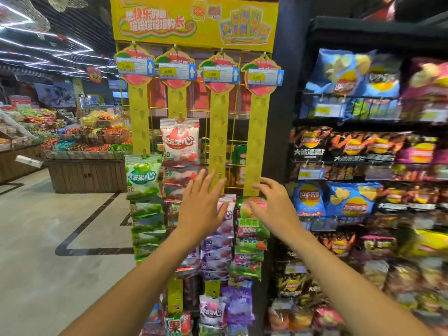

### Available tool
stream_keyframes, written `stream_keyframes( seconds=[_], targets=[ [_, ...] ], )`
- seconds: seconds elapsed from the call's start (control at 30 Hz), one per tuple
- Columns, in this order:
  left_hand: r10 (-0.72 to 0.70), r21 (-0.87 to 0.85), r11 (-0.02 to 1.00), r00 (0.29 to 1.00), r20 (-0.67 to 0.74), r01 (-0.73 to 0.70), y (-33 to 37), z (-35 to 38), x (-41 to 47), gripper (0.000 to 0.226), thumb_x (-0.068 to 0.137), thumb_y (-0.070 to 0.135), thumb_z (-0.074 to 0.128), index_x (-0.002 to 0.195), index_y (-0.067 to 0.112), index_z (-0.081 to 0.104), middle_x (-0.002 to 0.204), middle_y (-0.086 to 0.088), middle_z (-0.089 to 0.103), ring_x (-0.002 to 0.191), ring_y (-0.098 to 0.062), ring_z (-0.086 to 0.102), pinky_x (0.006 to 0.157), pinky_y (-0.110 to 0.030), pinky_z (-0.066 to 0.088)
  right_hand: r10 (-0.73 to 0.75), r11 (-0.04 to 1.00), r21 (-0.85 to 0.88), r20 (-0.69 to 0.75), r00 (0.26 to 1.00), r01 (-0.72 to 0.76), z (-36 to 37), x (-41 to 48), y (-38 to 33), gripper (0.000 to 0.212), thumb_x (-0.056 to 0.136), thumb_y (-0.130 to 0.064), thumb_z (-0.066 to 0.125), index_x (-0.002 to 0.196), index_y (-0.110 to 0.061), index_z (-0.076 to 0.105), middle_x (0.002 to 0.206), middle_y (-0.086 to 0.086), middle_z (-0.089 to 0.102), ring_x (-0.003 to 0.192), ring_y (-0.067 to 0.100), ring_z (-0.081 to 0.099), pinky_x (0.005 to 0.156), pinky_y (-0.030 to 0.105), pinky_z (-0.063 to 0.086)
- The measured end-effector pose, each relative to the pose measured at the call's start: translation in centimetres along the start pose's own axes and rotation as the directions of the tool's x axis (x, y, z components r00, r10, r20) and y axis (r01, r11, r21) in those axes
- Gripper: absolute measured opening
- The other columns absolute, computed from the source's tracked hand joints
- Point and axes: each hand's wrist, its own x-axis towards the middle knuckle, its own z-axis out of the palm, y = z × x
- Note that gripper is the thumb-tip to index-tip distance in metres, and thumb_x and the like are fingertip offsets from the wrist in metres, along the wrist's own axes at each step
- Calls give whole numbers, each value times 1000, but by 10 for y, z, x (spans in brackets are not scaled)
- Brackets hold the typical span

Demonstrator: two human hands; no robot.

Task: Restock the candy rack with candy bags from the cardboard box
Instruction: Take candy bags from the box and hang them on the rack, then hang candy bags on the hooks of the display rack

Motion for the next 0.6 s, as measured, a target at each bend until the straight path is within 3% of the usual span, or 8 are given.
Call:
stream_keyframes(
  seconds=[0.3,0.47,0.6],
  targets=[
    [182,-117,980,960,210,-161,156,72,-41,68,94,59,43,155,27,46,166,-9,38,157,-34,26,122,-59,32,206,960,-205,44,978,-192,-71,-122,122,55,95,-44,65,146,-27,52,160,-2,36,150,20,28,118,46,36],
    [304,-229,944,902,307,-240,253,113,-72,67,101,61,39,161,32,32,172,-2,23,161,-29,13,127,-56,22,390,893,-271,73,918,-358,-107,-199,187,55,97,-49,61,148,-34,48,163,-6,30,152,19,25,118,47,38],
    [397,-320,904,835,381,-284,326,132,-96,67,100,61,39,160,33,34,173,-3,21,161,-28,13,127,-53,22,496,836,-309,74,865,-453,-135,-261,231,55,97,-51,60,147,-33,50,162,-7,34,151,16,27,118,42,38]
  ],
)
